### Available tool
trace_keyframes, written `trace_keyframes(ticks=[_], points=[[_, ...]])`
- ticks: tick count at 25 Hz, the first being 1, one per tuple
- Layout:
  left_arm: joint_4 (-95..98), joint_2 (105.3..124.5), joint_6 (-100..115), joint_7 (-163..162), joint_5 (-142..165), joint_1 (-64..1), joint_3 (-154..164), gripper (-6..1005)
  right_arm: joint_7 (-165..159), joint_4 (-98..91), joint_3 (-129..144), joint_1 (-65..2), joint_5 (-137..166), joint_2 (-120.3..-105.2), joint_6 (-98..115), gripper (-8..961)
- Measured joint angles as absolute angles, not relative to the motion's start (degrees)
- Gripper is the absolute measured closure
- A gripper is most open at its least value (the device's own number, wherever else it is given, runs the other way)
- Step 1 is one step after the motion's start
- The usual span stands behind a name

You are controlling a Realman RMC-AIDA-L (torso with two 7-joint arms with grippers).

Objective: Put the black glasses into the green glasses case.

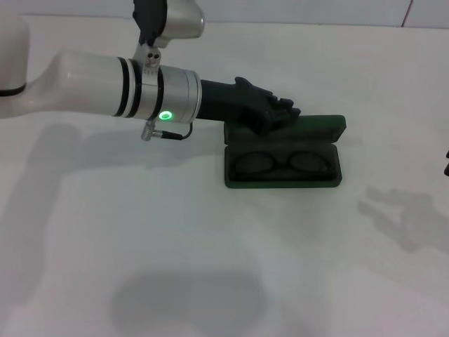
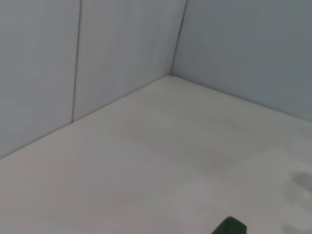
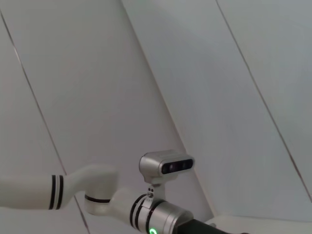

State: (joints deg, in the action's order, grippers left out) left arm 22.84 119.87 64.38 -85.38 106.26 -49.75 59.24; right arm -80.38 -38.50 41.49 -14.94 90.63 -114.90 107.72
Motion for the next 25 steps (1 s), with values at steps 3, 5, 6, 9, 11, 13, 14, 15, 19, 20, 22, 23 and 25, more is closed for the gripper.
trace_keyframes(ticks=[3,5,6,9,11,13,14,15,19,20,22,23,25], points=[[22.8,119.88,64.5,-85.4,106.2,-49.7,60.0,813,-80.4,-38.4,41.7,-14.9,90.6,-114.94,106.9,642],[22.8,119.88,64.7,-85.4,106.2,-49.5,60.0,813,-80.2,-38.2,41.7,-15.0,90.6,-114.97,106.8,643],[22.8,119.88,64.7,-85.4,106.2,-49.4,60.0,813,-80.1,-37.9,41.6,-15.1,90.6,-114.97,106.8,643],[22.7,119.88,64.8,-85.3,106.1,-49.2,60.0,814,-79.7,-36.8,41.4,-15.5,90.6,-114.86,106.7,643],[22.4,119.88,64.9,-85.2,106.0,-49.2,60.4,814,-79.6,-36.4,41.4,-15.7,90.6,-114.79,106.6,643],[22.1,119.88,64.9,-85.1,105.9,-49.1,61.4,836,-79.4,-36.3,41.3,-15.7,90.6,-114.79,106.5,643],[22.0,119.88,65.0,-85.0,105.9,-49.1,61.8,857,-79.3,-36.3,41.3,-15.7,90.6,-114.78,106.5,643],[21.8,119.91,65.0,-84.7,105.9,-49.0,62.2,879,-79.2,-36.3,41.3,-15.7,90.6,-114.78,106.4,643],[19.9,120.16,65.0,-82.5,105.7,-48.9,62.7,943,-78.4,-36.1,41.3,-15.7,90.3,-114.92,106.1,642],[19.4,120.19,65.0,-82.1,105.7,-48.9,62.7,942,-78.3,-35.9,41.3,-15.7,90.2,-114.97,106.0,642],[18.4,120.28,65.0,-81.0,105.5,-48.9,62.8,939,-78.1,-35.6,41.3,-15.7,90.2,-114.95,106.0,642],[18.0,120.32,65.0,-80.6,105.4,-48.9,62.9,938,-78.0,-35.5,41.3,-15.7,90.2,-114.94,106.0,642],[17.7,120.4,65.0,-79.9,105.4,-48.8,62.9,943,-77.8,-35.5,41.3,-15.7,90.2,-114.94,106.0,643]])
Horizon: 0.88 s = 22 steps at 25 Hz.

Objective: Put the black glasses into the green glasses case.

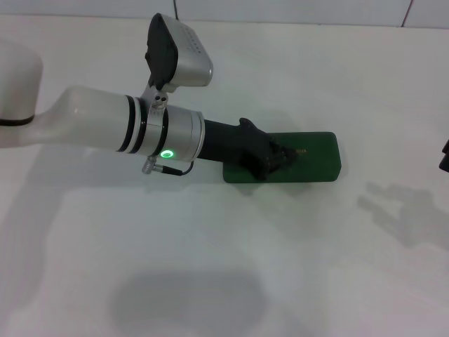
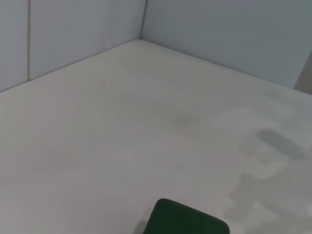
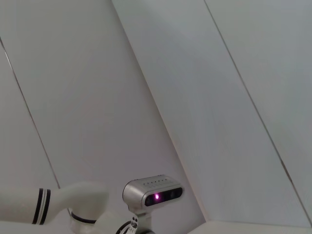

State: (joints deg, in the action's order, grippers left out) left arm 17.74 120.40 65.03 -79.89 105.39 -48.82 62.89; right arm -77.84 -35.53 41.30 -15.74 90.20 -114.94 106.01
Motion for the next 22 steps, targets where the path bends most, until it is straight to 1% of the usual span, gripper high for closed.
trace_keyframes(ticks=[4,6,7,8,9,10,11,14,15,17,18,20,22], points=[[21.0,120.27,71.1,-79.5,103.8,-48.0,62.9,947,-77.7,-35.5,41.2,-15.2,90.1,-114.57,106.7,643],[25.2,120.04,77.9,-79.8,101.2,-46.5,62.9,938,-77.7,-35.5,41.1,-14.8,90.3,-114.12,107.3,642],[28.9,119.85,83.0,-79.4,99.0,-44.2,62.7,934,-77.7,-35.5,41.1,-15.0,90.8,-113.97,107.4,642],[28.9,119.85,83.0,-79.4,99.0,-44.2,62.7,930,-77.6,-35.7,41.2,-15.2,91.5,-113.91,107.5,642],[32.6,119.76,87.3,-77.9,96.2,-41.2,62.6,926,-77.6,-35.7,41.2,-15.2,91.5,-113.91,107.5,642],[32.6,119.76,87.3,-77.9,96.2,-41.2,62.6,894,-77.2,-35.9,41.4,-15.8,92.6,-113.98,107.8,642],[40.4,119.61,97.3,-71.8,88.5,-33.8,62.6,862,-76.0,-36.3,41.5,-17.1,94.7,-114.38,109.0,629],[44.5,119.37,101.6,-70.0,84.7,-29.8,62.7,765,-75.3,-36.4,41.6,-18.4,94.9,-115.06,110.5,590],[45.5,118.86,102.8,-70.4,84.0,-28.5,62.6,739,-75.0,-36.4,41.7,-19.2,94.7,-115.37,111.1,577],[45.5,117.57,104.4,-71.3,83.9,-27.1,62.4,688,-74.5,-35.5,43.1,-21.4,93.6,-115.93,112.1,510],[44.5,116.51,105.2,-71.2,83.9,-26.8,62.3,663,-74.1,-34.7,44.1,-22.4,92.7,-116.03,112.3,477],[41.7,115.0,106.0,-70.2,84.0,-26.5,62.3,611,-71.6,-30.6,48.8,-26.5,88.9,-116.13,111.8,410],[38.7,113.83,106.3,-68.5,83.9,-26.3,62.0,560,-68.9,-27.2,52.4,-29.6,86.6,-116.13,111.2,340]])
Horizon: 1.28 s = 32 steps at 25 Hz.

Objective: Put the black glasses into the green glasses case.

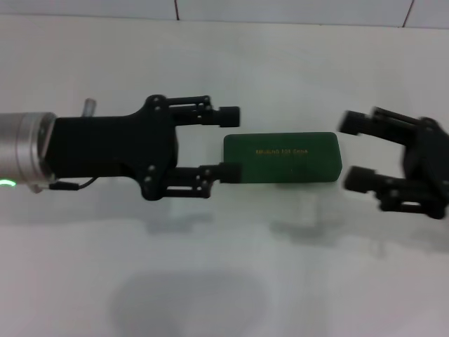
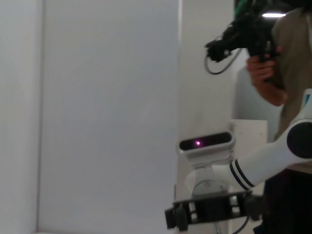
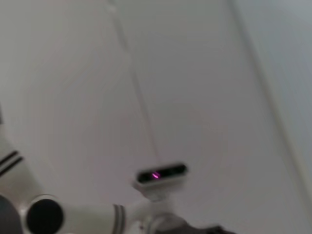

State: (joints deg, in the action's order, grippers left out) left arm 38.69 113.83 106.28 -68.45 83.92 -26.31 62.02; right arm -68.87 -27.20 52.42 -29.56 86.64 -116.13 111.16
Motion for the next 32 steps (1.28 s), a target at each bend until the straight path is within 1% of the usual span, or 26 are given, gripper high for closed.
trace_keyframes(ticks=[3,5,6,8,12,23,32], points=[[36.4,113.2,106.4,-66.4,84.1,-25.8,61.2,444,-65.9,-23.4,54.7,-32.7,85.3,-116.14,110.3,228],[36.2,113.37,106.4,-65.6,84.3,-24.9,60.2,367,-65.0,-22.4,54.9,-33.4,85.0,-116.15,110.2,154],[36.3,113.53,106.6,-65.4,84.3,-24.2,59.5,328,-64.9,-22.3,54.9,-33.5,84.9,-116.15,110.2,145],[36.7,113.69,107.1,-65.3,84.0,-22.9,58.8,311,-65.0,-22.2,55.1,-33.7,84.7,-116.17,110.2,126],[36.8,113.24,109.1,-65.1,83.0,-20.5,57.9,277,-65.2,-22.0,55.7,-34.1,84.6,-116.19,110.1,107],[36.3,113.18,110.3,-65.1,83.5,-20.5,57.2,279,-65.4,-21.7,57.3,-34.3,84.4,-116.19,110.2,108],[36.2,113.62,109.9,-65.0,84.7,-20.7,57.2,280,-65.4,-21.6,57.3,-34.3,84.4,-116.19,110.0,107]])
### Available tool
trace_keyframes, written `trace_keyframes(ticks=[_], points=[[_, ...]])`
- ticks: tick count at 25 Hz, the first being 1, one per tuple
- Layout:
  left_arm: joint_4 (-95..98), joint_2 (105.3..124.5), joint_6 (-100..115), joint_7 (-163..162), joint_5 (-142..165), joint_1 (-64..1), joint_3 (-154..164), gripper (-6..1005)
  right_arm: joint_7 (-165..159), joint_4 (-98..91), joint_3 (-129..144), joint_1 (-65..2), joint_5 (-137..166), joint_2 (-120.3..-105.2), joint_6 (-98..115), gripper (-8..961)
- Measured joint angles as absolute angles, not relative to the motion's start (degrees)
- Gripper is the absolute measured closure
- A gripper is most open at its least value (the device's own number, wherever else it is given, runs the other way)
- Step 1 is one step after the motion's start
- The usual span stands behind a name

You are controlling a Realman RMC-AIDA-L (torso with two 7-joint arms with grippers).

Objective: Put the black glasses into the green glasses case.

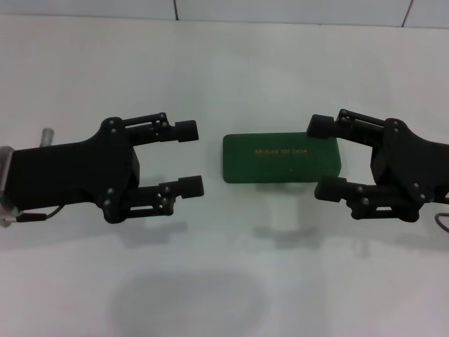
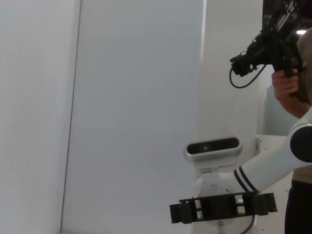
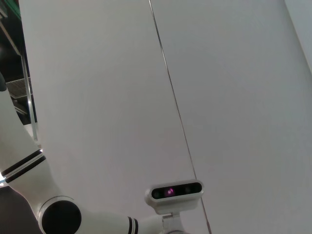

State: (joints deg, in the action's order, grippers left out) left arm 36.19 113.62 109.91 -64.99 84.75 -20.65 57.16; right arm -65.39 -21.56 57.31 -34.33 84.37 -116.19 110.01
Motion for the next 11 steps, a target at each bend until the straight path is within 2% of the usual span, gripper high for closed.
trace_keyframes(ticks=[11], points=[[36.1,114.28,109.2,-64.8,85.2,-20.5,57.0,281,-65.0,-20.3,57.3,-34.4,84.4,-116.19,110.0,107]])
